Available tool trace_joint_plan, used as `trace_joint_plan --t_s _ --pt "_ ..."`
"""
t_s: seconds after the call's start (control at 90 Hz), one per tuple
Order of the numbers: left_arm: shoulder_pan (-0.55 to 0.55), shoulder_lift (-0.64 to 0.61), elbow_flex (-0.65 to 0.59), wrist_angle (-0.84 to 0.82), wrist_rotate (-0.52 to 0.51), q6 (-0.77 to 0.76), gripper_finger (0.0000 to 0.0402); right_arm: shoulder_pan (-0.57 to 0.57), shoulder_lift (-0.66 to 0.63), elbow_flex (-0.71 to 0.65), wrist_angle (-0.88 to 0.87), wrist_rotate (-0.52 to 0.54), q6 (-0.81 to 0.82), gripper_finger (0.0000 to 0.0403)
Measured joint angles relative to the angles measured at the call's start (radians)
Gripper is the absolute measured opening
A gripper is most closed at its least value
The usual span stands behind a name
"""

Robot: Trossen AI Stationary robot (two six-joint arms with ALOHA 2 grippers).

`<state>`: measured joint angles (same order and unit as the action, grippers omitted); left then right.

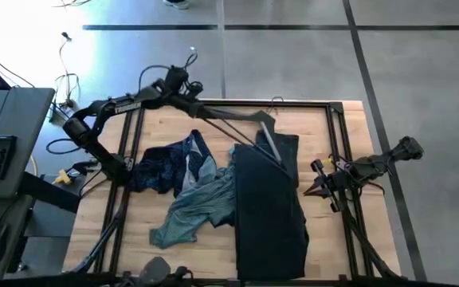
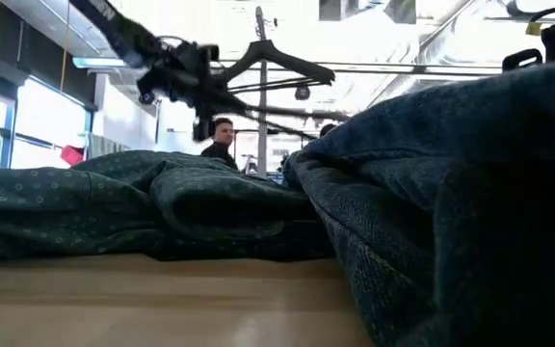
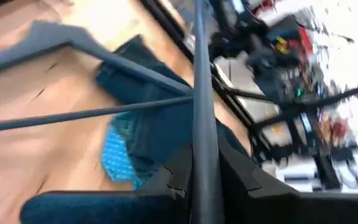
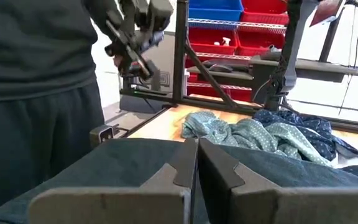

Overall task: Hang clothes
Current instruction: Unhang the hanger from the hanger rack

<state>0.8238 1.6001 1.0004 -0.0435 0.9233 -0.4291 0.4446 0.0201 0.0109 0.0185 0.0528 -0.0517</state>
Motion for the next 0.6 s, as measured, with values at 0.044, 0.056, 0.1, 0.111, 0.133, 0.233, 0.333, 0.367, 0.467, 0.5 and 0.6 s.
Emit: trace_joint_plan --t_s 0.044,0.056,0.1,0.111,0.133,0.233,0.333,0.367,0.467,0.5,0.6 --pt "-0.001 0.015 -0.022 0.050 -0.014 -0.035 0.0041 0.000 0.000 0.000 0.000 0.000 0.000 0.0000" --pt "-0.001 0.020 -0.025 0.059 -0.017 -0.039 0.0044 0.000 0.000 0.000 0.000 0.000 0.000 0.0000" --pt "-0.002 0.038 -0.035 0.069 -0.038 -0.044 0.0058 0.000 0.000 0.000 0.000 0.000 0.000 0.0000" --pt "-0.003 0.042 -0.037 0.067 -0.043 -0.044 0.0061 0.000 0.000 0.000 0.000 0.000 0.000 0.0000" --pt "-0.005 0.049 -0.041 0.061 -0.055 -0.041 0.0068 0.000 0.000 0.000 0.000 -0.001 0.000 0.0000" --pt "-0.014 0.074 -0.042 0.047 -0.137 0.000 0.0095 0.000 0.000 0.000 0.000 0.000 0.000 0.0000" --pt "-0.012 0.088 -0.041 0.047 -0.209 0.030 0.0118 0.000 0.000 0.000 0.000 0.000 0.000 0.0000" --pt "-0.006 0.089 -0.041 0.046 -0.222 0.031 0.0127 0.000 0.000 0.000 0.000 0.000 0.000 0.0000" --pt "0.024 0.087 -0.041 0.042 -0.207 0.026 0.0150 0.000 0.000 0.000 0.000 0.000 0.000 0.0000" --pt "0.034 0.082 -0.041 0.038 -0.194 0.024 0.0155 0.000 0.000 0.000 0.000 0.000 0.000 0.0000" --pt "0.063 0.049 -0.035 -0.028 -0.207 0.022 0.0163 0.000 0.000 0.000 0.000 0.000 0.000 0.0000"
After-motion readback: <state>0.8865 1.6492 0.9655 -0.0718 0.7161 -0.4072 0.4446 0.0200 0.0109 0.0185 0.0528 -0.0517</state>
